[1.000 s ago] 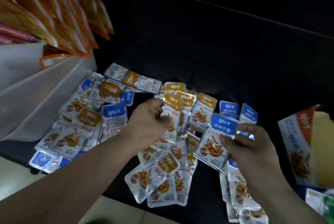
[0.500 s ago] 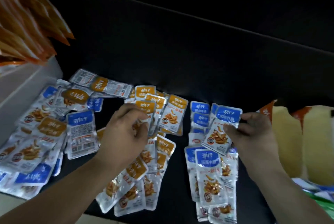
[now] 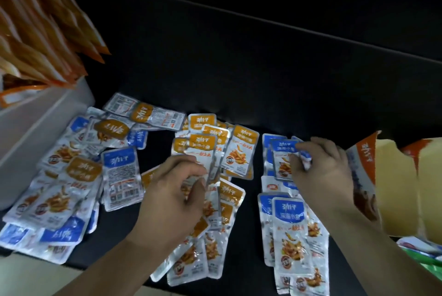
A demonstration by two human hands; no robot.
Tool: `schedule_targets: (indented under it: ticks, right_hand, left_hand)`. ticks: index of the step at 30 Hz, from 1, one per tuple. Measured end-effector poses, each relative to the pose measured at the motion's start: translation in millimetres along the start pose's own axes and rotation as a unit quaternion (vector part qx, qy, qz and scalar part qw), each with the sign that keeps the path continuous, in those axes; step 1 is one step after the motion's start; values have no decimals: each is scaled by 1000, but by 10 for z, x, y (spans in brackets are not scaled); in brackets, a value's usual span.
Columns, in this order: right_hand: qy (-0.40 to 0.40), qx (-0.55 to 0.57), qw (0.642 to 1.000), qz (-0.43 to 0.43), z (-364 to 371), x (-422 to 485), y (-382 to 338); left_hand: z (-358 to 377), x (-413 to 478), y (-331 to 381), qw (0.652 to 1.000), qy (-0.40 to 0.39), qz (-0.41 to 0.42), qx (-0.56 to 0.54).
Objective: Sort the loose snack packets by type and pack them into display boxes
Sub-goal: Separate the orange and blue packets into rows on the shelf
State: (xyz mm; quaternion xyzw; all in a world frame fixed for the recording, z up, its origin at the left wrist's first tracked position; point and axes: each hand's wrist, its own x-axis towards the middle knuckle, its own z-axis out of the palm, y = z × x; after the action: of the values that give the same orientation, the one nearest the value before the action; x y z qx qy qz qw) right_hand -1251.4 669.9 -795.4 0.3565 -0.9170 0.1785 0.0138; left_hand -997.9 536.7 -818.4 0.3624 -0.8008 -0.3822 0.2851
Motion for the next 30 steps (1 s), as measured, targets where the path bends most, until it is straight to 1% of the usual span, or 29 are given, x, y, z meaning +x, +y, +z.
schedule_targets:
  ticks: [2,4,5,6,7,8,9,10,12,13,14,16,18,19,21,22,23,25,28,30]
  right_hand:
    - [18,21,997,-66,19,-50,-220]
    - [16,75,988,-135,97,-172,-517]
    - [-3,103,982,-158,123,-245,-691]
    - [-38,128,976,-173,138,-319,-868]
    - [-85,152,968,-179,154,-395,-1037]
    - [-137,175,958,-180,166,-468,-1197]
    - [-186,196,946,-180,175,-524,-1343]
    - [-226,210,933,-183,198,-567,-1477]
    - [-284,210,915,-193,254,-615,-1734]
    - [-308,197,909,-198,287,-629,-1858]
    - [-333,178,903,-205,331,-643,-1979]
    - [-378,142,889,-218,414,-660,-2237]
    - [-412,109,873,-236,515,-679,-2473]
    - [-424,86,868,-245,567,-690,-2567]
    - [-437,52,861,-257,670,-711,-2693]
    - [-434,45,861,-261,705,-729,-2727]
    - [-424,43,865,-264,723,-751,-2746]
    - [-409,46,870,-272,742,-807,-2756]
    - [-426,81,861,-266,770,-908,-2742]
    - [-441,100,855,-255,794,-962,-2729]
  left_hand:
    - [-127,-100,-41,1000,1,-4,7]
    - [-278,-197,-103,1000,-6,-23,18]
    - [-360,-234,-135,999,-10,-36,20]
    - [-454,-264,-172,999,-11,-45,25]
    - [-553,-295,-221,998,-5,-46,44]
    - [-655,-328,-304,995,6,-39,88]
    - [-743,-359,-412,987,11,-32,156]
    - [-829,-384,-534,971,6,-39,237]
    - [-973,-418,-749,921,-22,-108,373]
    - [-1024,-435,-835,902,-34,-146,406]
    - [-1057,-455,-906,891,-45,-171,419]
    - [-1091,-498,-1002,889,-69,-182,416]
    - [-1150,-515,-1022,898,-76,-173,398]
    - [-1196,-516,-1013,911,-66,-163,374]
    - [-1323,-533,-994,941,-14,-133,310]
    - [-1392,-564,-997,947,16,-116,299]
    - [-1454,-610,-1012,944,38,-108,308]
    - [-1572,-707,-1074,938,43,-132,318]
    - [-1620,-812,-1132,941,37,-164,295]
    - [-1604,-791,-1093,938,52,-188,287]
